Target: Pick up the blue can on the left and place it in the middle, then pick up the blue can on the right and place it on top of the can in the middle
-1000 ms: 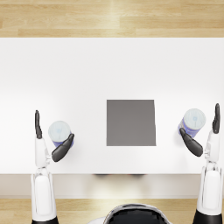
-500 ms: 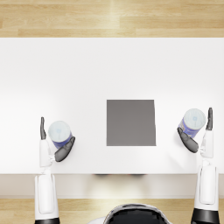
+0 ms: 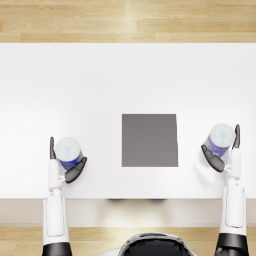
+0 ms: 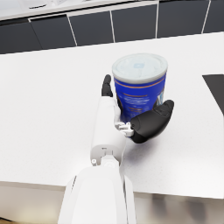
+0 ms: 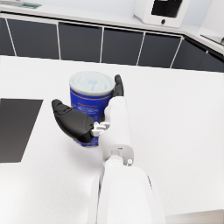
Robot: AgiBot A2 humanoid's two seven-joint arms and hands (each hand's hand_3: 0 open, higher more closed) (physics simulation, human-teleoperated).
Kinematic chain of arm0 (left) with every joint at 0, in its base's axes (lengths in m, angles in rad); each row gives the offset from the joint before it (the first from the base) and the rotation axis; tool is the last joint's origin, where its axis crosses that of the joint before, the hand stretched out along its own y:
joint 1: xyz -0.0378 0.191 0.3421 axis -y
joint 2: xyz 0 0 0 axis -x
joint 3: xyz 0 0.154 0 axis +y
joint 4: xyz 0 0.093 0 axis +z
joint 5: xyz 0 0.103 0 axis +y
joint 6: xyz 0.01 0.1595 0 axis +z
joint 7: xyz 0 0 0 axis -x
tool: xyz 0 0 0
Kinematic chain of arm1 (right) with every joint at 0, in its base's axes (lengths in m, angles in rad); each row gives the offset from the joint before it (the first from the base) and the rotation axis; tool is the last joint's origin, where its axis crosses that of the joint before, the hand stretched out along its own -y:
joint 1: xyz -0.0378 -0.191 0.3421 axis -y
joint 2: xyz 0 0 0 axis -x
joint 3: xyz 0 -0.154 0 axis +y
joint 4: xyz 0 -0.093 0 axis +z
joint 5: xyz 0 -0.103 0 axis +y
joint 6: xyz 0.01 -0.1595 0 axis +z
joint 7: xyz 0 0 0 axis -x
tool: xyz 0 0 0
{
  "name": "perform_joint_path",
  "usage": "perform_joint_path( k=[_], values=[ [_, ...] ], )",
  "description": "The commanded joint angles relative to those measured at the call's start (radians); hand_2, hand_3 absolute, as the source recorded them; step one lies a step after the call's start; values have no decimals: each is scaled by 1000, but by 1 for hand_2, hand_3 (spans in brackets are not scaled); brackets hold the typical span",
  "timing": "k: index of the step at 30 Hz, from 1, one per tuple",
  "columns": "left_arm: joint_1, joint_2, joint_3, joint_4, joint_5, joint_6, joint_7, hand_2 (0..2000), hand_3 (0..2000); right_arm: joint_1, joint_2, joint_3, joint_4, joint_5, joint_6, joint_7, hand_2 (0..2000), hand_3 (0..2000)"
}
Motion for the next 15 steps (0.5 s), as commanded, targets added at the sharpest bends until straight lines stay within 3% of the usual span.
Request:
perform_joint_path(
  k=[1,5,10,11,12,14,15],
  values=[
    [53,4,2,69,0,-3,0,0,0,52,-4,7,-89,0,1,0,0,0],
    [78,12,5,131,0,-6,-9,0,0,95,-13,15,-195,0,4,0,0,0],
    [90,20,2,163,0,0,-78,0,0,124,-21,29,-215,0,6,0,0,0],
    [81,21,-8,146,0,3,-85,1361,327,114,-22,24,-195,0,6,0,1361,327],
    [69,22,-6,116,1,-9,-87,2000,653,108,-22,26,-170,0,21,0,2000,653],
    [47,22,4,17,1,-45,-70,2000,1307,97,-25,23,-117,0,69,-3,2000,1307],
    [45,25,10,-35,1,-59,-49,2000,1520,88,-26,19,-71,0,67,-1,2000,1520]
  ],
)
